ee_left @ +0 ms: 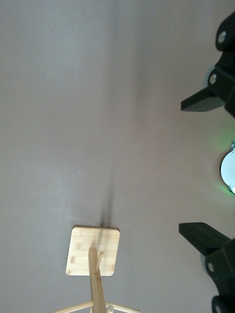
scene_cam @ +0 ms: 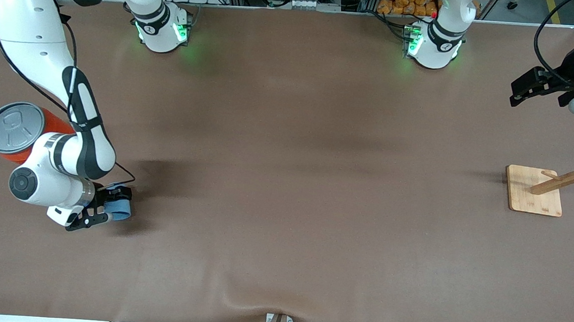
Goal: Flip cup
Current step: 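Carry the blue cup to mid-table and lay it on its side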
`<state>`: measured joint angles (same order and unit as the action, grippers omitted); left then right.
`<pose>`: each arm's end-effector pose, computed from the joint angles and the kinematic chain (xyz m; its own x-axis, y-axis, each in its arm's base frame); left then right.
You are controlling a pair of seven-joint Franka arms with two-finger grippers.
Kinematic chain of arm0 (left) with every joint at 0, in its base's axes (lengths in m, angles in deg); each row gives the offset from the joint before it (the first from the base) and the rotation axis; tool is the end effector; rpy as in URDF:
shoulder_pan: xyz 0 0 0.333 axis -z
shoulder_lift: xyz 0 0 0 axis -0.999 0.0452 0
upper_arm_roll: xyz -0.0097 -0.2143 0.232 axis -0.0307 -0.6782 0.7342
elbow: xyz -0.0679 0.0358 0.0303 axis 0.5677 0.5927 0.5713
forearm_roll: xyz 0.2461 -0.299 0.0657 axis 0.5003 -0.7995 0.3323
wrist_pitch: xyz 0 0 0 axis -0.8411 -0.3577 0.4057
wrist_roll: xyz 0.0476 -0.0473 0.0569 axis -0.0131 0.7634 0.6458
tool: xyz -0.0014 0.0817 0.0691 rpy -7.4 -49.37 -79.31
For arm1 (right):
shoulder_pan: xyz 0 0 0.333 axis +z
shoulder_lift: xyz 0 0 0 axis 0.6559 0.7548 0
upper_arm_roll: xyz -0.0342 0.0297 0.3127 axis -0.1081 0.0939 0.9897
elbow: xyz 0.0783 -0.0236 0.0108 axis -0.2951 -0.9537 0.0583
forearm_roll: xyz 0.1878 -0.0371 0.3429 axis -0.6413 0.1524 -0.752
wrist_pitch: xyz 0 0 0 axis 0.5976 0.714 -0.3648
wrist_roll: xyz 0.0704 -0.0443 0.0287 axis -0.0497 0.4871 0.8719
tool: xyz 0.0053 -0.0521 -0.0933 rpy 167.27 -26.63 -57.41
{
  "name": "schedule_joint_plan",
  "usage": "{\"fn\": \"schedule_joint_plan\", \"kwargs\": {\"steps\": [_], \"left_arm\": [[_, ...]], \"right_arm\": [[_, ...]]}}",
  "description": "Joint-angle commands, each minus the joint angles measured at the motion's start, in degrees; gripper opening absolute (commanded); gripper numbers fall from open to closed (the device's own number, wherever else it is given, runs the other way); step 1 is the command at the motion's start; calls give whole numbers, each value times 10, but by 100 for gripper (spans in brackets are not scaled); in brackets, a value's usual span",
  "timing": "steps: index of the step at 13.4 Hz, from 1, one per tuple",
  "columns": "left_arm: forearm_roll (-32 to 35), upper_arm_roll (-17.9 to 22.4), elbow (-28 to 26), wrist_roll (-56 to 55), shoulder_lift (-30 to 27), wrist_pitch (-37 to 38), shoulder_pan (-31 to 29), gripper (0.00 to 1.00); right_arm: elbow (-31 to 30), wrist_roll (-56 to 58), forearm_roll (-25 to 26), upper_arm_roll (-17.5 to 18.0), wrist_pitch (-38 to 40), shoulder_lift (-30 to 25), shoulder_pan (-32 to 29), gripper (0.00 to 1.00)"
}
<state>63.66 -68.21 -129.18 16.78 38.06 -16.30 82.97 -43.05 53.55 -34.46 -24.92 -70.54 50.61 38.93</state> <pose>0.5119 -0.0611 0.6597 0.9982 0.0476 -0.0369 0.0462 -0.9982 -0.0372 0.6810 -0.0307 0.1863 0.9197 0.3854 -0.0751 0.3760 -0.9195 -0.1147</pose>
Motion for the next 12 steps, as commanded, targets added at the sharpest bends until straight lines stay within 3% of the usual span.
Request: {"fn": "schedule_joint_plan", "kwargs": {"steps": [1, 4, 8, 12], "left_arm": [[-1, -3, 4, 10, -1, 9, -2, 100], [-1, -3, 4, 10, -1, 9, -2, 100], [-1, -3, 5, 11, -2, 9, -3, 100], [-1, -3, 6, 10, -7, 9, -5, 100]], "right_arm": [[-24, 85, -9, 10, -10, -16, 0, 54], [-28, 151, -9, 12, -3, -33, 3, 54], [-31, 179, -7, 15, 41, -92, 70, 55], [-24, 195, -2, 32, -9, -106, 166, 54]]}}
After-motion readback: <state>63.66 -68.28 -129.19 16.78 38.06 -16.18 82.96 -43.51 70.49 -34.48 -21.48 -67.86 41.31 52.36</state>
